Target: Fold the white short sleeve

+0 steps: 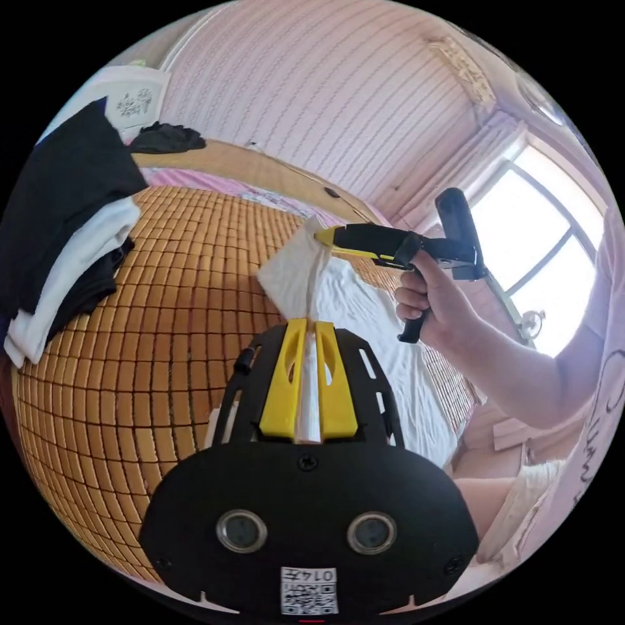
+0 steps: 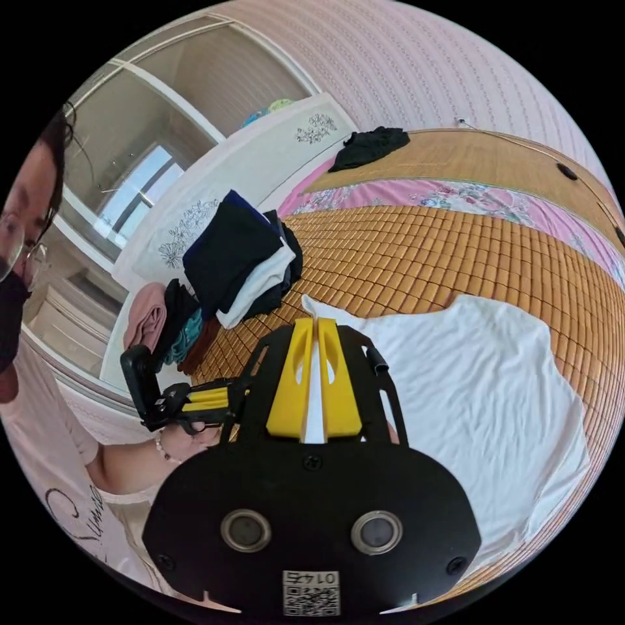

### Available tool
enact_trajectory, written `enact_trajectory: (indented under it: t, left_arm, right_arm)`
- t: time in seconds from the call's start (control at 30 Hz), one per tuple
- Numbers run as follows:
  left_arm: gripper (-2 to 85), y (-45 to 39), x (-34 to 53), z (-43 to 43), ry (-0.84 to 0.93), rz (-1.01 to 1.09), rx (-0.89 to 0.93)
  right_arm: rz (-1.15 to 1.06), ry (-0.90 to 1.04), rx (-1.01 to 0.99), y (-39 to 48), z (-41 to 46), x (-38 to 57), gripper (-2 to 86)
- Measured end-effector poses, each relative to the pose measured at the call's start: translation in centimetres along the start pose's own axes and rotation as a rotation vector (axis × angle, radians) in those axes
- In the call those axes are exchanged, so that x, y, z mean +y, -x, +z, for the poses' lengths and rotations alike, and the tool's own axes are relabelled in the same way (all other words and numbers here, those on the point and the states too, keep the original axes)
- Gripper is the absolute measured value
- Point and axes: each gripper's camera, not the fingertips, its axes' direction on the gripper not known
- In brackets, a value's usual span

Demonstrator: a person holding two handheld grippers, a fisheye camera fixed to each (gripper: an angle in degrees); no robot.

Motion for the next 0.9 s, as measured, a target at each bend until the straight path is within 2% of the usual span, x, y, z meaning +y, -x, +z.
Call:
enact_trajectory:
  t: [0.1,0.17,0.2,0.3,0.53,0.67,0.8,0.9]
  left_arm:
    - [4.7,-2.0,1.2,2.3,0.136,0.043,0.051]
    - [5.1,-2.5,2.2,3.7,0.203,0.040,0.072]
    - [5.2,-2.7,2.7,4.3,0.233,0.040,0.073]
    - [5.3,-3.8,3.4,5.6,0.281,0.102,0.003]
    - [6.9,-6.1,3.1,10.9,0.362,0.248,-0.110]
    - [6.5,-6.0,3.2,14.8,0.436,0.256,-0.153]
    - [0.2,-5.6,3.2,15.8,0.419,0.229,-0.131]
    - [-0.7,-4.8,2.9,14.6,0.351,0.191,-0.153]
  right_arm:
    - [0.089,0.047,0.154,-3.5,-3.8,4.5,2.0]
    - [0.207,0.191,0.307,-6.9,-4.0,7.7,3.6]
    - [0.224,0.228,0.320,-7.6,-3.9,8.1,4.2]
    - [0.202,0.266,0.315,-8.5,-3.7,7.7,6.1]
    - [-0.005,0.226,0.237,-8.3,1.1,-2.0,8.2]
    - [-0.041,0.341,0.200,-9.8,5.2,-5.5,5.6]
    - [-0.082,0.339,0.159,-9.4,4.6,-6.9,1.8]
    - [-0.102,0.315,0.151,-8.9,3.2,-8.2,1.3]
